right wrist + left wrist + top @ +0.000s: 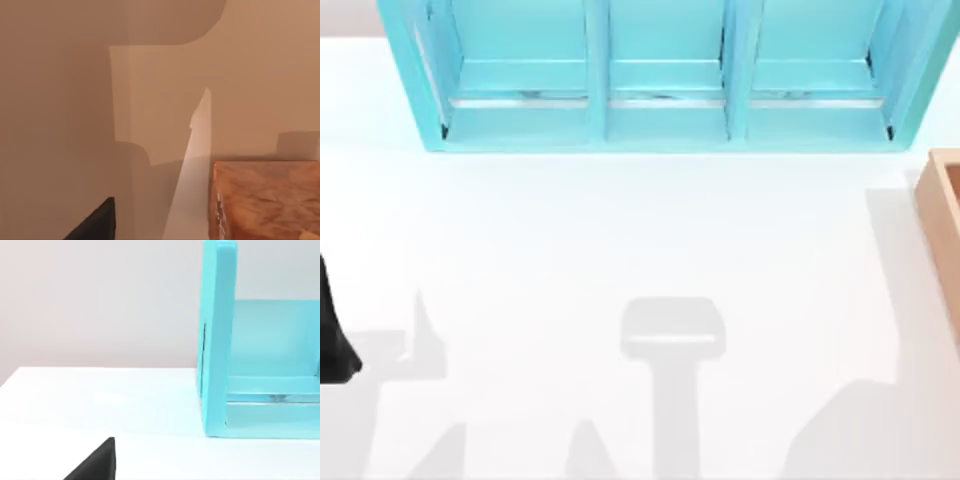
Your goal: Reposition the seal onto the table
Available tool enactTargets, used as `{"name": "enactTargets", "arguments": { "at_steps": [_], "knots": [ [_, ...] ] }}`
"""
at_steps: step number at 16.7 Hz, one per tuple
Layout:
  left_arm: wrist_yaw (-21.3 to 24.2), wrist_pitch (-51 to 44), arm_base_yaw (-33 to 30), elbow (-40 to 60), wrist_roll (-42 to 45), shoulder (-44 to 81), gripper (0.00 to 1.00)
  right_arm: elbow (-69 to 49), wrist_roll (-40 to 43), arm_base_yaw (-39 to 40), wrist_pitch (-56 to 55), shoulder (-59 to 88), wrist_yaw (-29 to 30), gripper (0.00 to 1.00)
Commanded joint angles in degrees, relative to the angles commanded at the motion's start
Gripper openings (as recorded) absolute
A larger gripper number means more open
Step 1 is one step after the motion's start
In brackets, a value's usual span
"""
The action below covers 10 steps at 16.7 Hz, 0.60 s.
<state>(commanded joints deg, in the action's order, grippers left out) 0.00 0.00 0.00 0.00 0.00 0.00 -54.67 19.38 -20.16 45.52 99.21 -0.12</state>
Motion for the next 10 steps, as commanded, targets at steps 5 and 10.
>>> {"name": "enactTargets", "arguments": {
  "at_steps": [5,10],
  "knots": [
    [0.00,0.00,0.00,0.00,0.00,0.00,1.00,0.00,0.00,0.00,0.00,0.00,0.00,0.85],
    [0.00,0.00,0.00,0.00,0.00,0.00,1.00,0.00,0.00,0.00,0.00,0.00,0.00,0.47]
  ]
}}
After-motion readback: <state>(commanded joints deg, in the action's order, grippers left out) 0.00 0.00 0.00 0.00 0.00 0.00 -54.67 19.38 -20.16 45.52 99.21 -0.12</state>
